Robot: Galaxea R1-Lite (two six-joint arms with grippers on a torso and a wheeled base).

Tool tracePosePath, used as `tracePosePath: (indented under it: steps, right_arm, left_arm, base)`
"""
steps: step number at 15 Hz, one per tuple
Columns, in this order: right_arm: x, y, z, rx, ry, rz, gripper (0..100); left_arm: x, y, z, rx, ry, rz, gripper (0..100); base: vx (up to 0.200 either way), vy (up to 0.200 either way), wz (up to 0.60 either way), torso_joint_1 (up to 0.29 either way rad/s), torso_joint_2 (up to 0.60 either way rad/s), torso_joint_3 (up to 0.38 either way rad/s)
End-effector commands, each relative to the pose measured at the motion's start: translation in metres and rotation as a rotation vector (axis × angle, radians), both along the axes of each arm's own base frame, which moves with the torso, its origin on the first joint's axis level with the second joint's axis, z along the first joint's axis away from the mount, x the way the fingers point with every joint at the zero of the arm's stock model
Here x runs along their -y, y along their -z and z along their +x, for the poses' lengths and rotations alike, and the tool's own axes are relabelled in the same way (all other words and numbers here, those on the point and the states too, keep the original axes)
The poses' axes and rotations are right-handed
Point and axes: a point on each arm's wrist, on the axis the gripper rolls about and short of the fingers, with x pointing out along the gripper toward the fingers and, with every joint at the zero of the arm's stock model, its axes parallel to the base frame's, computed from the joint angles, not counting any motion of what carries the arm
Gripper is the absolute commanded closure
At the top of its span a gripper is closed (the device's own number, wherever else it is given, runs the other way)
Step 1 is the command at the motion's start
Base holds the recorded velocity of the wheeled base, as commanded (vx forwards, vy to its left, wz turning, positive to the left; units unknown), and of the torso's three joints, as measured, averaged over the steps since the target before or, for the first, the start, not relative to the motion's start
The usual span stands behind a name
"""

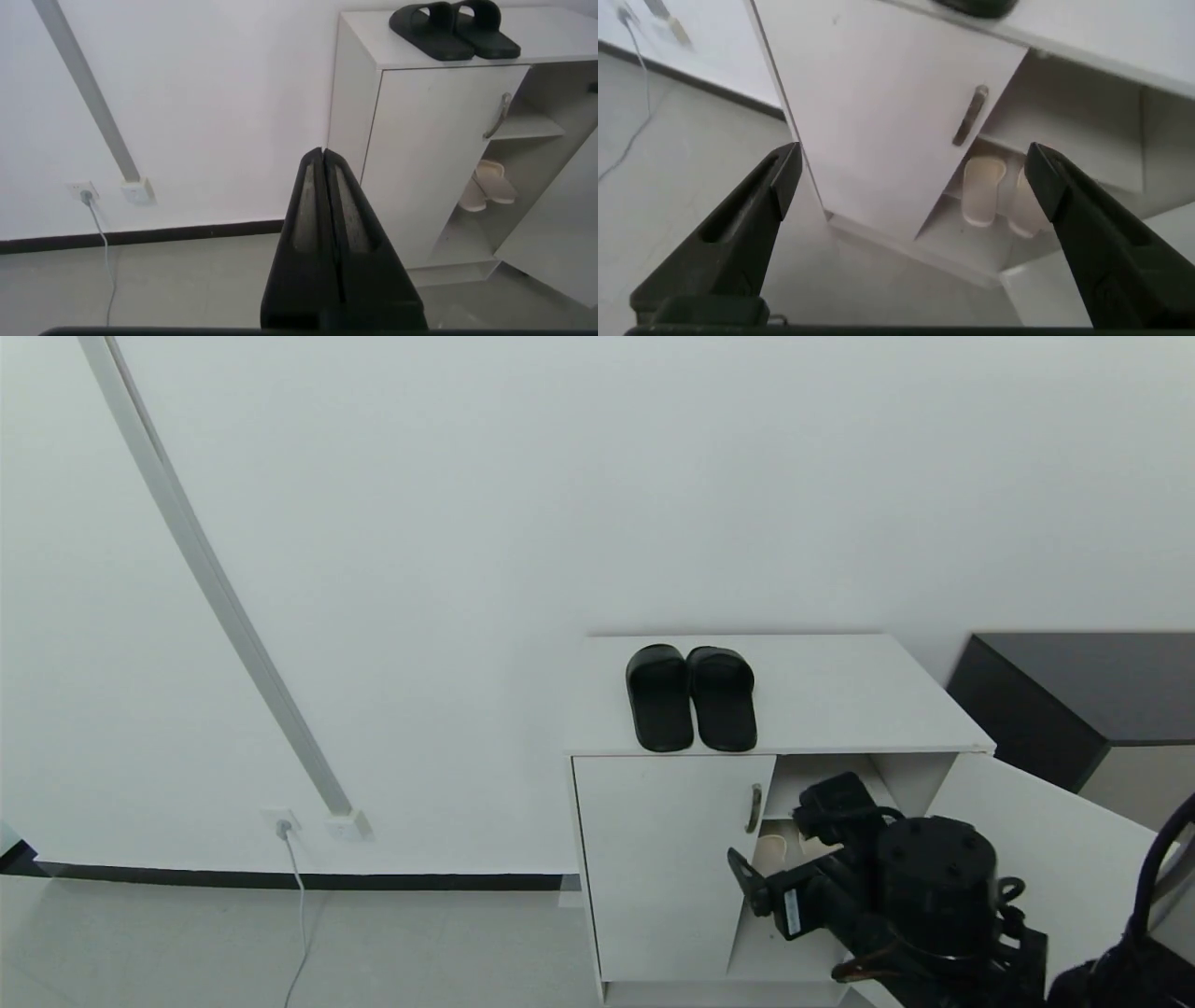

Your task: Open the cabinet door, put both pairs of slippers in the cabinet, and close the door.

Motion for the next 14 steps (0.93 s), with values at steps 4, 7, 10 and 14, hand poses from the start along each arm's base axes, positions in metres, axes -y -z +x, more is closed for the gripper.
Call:
tracePosePath:
  steps: [4,7,10,14]
  right_arm:
    - [-0.054,-0.064,0.016,-0.067,0.199,0.11,0]
    - [-0.055,-0.064,0.02,-0.057,0.245,0.119,0]
    - [-0.056,-0.053,0.028,-0.06,0.262,0.114,0]
    - [-0.06,-0.042,0.038,-0.034,0.272,0.137,0]
  left_arm:
    - [0.0,0.0,0.0,-0.003,0.001,0.006,100]
    - [0.0,0.0,0.0,-0.003,0.0,0.003,100]
    - [0.0,0.0,0.0,-0.002,0.001,0.001,100]
    - [0.0,0.0,0.0,-0.001,0.001,0.003,100]
  base:
    - [0.0,0.0,0.0,0.0,0.0,0.0]
    - [0.0,0.0,0.0,0.0,0.0,0.0]
    - [0.0,0.0,0.0,0.0,0.0,0.0]
    - [0.15,0.0,0.0,0.003,0.0,-0.001]
